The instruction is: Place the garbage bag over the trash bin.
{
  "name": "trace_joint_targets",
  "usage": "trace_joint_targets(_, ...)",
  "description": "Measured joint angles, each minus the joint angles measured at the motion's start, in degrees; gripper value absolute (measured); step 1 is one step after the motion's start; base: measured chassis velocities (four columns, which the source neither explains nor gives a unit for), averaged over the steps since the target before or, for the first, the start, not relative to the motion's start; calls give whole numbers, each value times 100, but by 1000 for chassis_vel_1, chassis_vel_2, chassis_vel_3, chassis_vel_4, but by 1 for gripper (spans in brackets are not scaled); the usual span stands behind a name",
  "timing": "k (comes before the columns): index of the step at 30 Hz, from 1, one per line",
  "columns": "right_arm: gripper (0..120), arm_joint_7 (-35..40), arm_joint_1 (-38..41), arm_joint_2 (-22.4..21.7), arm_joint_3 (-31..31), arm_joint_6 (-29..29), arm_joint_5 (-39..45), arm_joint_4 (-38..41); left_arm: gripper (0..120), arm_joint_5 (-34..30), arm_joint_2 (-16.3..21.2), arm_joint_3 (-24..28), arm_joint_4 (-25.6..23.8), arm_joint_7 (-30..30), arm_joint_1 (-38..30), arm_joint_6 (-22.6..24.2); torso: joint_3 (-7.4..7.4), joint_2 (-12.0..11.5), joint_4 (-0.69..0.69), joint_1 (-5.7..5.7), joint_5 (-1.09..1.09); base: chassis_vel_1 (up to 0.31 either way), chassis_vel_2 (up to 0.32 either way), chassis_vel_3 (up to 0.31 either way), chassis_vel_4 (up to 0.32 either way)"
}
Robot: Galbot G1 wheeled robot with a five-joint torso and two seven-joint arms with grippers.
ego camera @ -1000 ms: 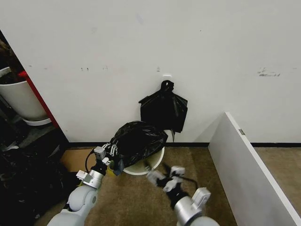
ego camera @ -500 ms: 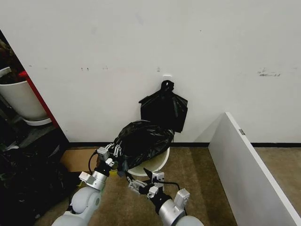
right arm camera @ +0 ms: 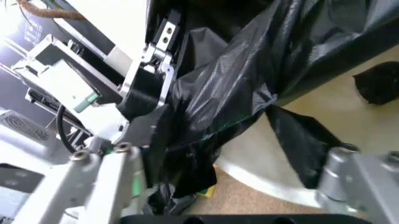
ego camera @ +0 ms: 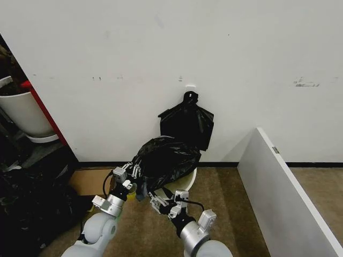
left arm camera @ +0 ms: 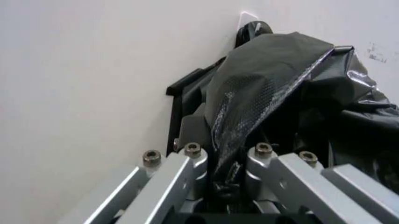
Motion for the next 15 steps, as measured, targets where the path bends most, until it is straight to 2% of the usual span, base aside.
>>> trace_joint_targets(9,20,-50,-52,-34,36,17,-52,16,5,1,25,-48,-51,-2,47,-3,0,-1,0,0,0,0,0,0,0)
trace_joint_targets(11,11,-115,-77,-26,38,144,-131,-22,5,-15,24,-64,-73,-11,61,-4,0,-1,0,0,0,0,0,0,0)
trace_joint_targets(12,11,-115,-77,-26,38,144,-131,-22,5,-15,24,-64,-73,-11,61,-4,0,-1,0,0,0,0,0,0,0)
trace_joint_targets(15,1,-267,-136,-10,32,468,-274,-126,5,-103,19,-97,-94,-48,65,-3,0,-1,0,0,0,0,0,0,0)
